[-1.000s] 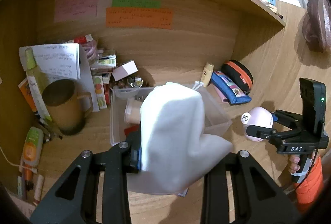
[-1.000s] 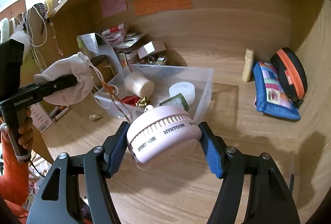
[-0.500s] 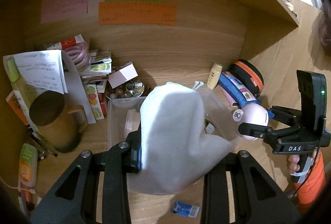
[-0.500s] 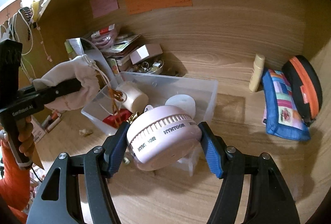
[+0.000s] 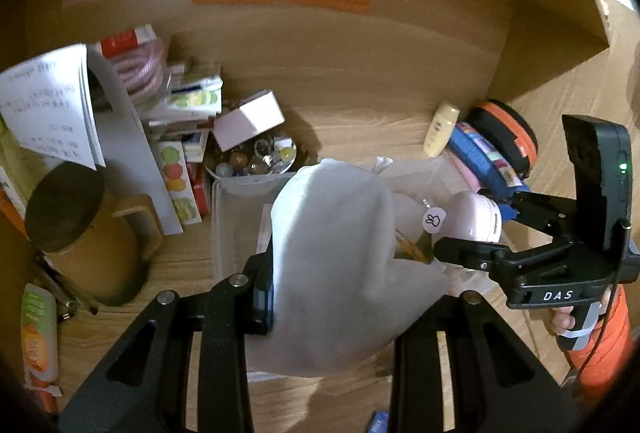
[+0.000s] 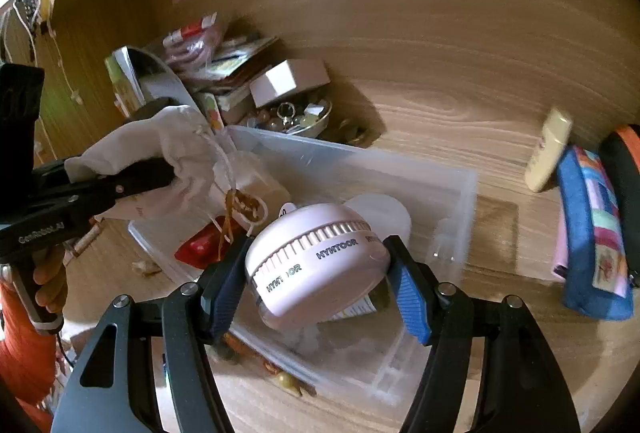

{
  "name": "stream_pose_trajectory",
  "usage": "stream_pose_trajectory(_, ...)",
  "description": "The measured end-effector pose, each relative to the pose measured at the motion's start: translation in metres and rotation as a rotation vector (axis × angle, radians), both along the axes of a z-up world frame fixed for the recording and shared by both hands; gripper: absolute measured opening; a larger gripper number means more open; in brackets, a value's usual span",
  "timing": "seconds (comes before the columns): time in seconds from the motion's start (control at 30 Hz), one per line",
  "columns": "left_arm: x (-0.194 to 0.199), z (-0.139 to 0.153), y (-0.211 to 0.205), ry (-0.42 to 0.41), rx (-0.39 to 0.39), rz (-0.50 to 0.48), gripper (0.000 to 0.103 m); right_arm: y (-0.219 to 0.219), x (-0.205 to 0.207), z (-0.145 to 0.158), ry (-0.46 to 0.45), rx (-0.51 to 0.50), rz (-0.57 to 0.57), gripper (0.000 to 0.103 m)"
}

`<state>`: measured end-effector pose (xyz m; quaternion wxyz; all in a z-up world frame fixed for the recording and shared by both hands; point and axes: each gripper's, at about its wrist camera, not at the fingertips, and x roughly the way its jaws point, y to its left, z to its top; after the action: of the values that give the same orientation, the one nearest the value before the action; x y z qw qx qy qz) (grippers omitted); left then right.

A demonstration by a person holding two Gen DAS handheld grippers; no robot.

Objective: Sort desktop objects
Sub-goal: 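Carry the white bag and pink container over the plastic box with both tools, then open both tools to drop the bag and pink container into the box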

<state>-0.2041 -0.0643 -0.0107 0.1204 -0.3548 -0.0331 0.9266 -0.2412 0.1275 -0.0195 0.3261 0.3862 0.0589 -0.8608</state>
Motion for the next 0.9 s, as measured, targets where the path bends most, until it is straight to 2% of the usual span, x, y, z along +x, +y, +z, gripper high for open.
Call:
stream_pose_trajectory(0.2,-0.014,-0.014,-0.005,-0.030,0.026,-0.014,0.031,-0.018,-0.008,-0.009,-0.011,0.057,0.040,0.063)
stream_pose_trajectory(0.53,-0.028,-0.027,0.002,-0.024,0.008,-0.045,0.035,-0.046,-0.012,-0.021,0.006,0.165,0.080,0.063)
stream_pose_trajectory(0.77,-0.035,-0.038,-0.005,-0.055,0.051,-0.063,0.037,-0.052,-0.015,-0.029,-0.016,0.189,0.086,0.063)
stream_pose_trajectory(0.9,-0.033,-0.041,-0.003,-0.052,0.034,-0.072,0.039,-0.059,-0.015,-0.031,-0.023,0.226,0.094,0.063)
